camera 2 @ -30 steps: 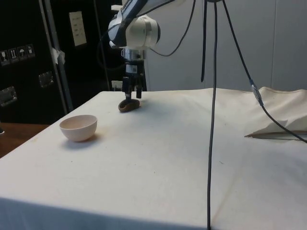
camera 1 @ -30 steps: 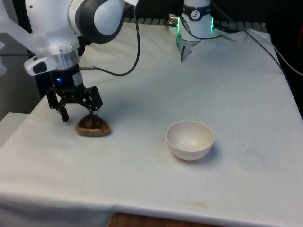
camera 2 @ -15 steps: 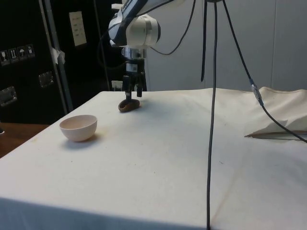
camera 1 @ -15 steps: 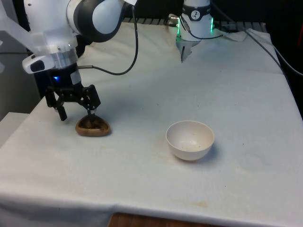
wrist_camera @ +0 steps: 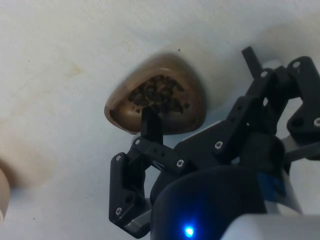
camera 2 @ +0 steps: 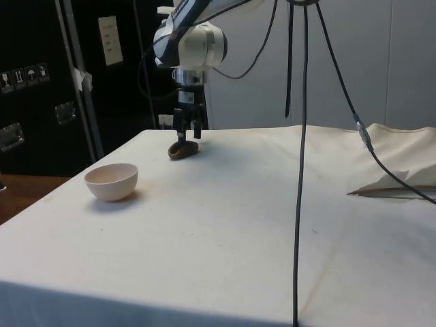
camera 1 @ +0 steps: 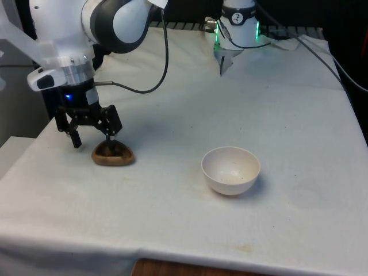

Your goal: Pour the coffee beans from the cup into the bowl.

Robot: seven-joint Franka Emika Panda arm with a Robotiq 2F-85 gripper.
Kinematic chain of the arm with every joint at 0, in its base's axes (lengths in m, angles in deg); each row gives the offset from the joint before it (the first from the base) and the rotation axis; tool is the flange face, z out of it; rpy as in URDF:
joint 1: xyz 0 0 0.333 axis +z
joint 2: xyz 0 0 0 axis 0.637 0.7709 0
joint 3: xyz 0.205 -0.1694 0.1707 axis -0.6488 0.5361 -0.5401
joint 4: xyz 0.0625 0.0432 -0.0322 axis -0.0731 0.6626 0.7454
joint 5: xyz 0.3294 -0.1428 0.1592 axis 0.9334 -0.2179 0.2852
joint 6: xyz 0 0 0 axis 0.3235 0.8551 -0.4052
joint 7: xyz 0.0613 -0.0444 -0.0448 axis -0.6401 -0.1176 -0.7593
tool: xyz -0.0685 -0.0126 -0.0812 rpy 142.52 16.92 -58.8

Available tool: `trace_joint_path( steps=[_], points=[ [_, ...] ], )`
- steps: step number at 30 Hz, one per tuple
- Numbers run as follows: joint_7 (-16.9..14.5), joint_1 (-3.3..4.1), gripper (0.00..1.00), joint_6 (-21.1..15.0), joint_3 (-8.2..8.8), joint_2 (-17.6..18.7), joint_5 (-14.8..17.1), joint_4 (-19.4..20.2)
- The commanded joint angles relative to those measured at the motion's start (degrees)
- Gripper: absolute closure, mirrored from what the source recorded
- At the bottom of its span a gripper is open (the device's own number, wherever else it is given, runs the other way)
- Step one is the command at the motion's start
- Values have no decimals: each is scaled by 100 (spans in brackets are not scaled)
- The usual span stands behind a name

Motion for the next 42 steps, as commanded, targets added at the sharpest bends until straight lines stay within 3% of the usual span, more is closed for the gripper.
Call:
trace_joint_path(
  steps=[1,20,21,22,25,30,31,32,36,42],
  points=[
    [40,-23,0,57,-11,34,6,-57],
    [80,6,2,6,6,11,11,-6],
    [86,6,6,6,6,11,11,-6],
    [86,6,17,6,6,11,11,-6],
    [86,6,37,0,6,11,11,-6],
    [63,0,64,0,0,6,11,0],
    [92,6,64,0,6,11,11,-6],
    [92,6,75,0,6,11,11,0],
    [92,6,97,0,6,11,11,0],
    [86,6,100,0,0,6,11,0]
  ],
)
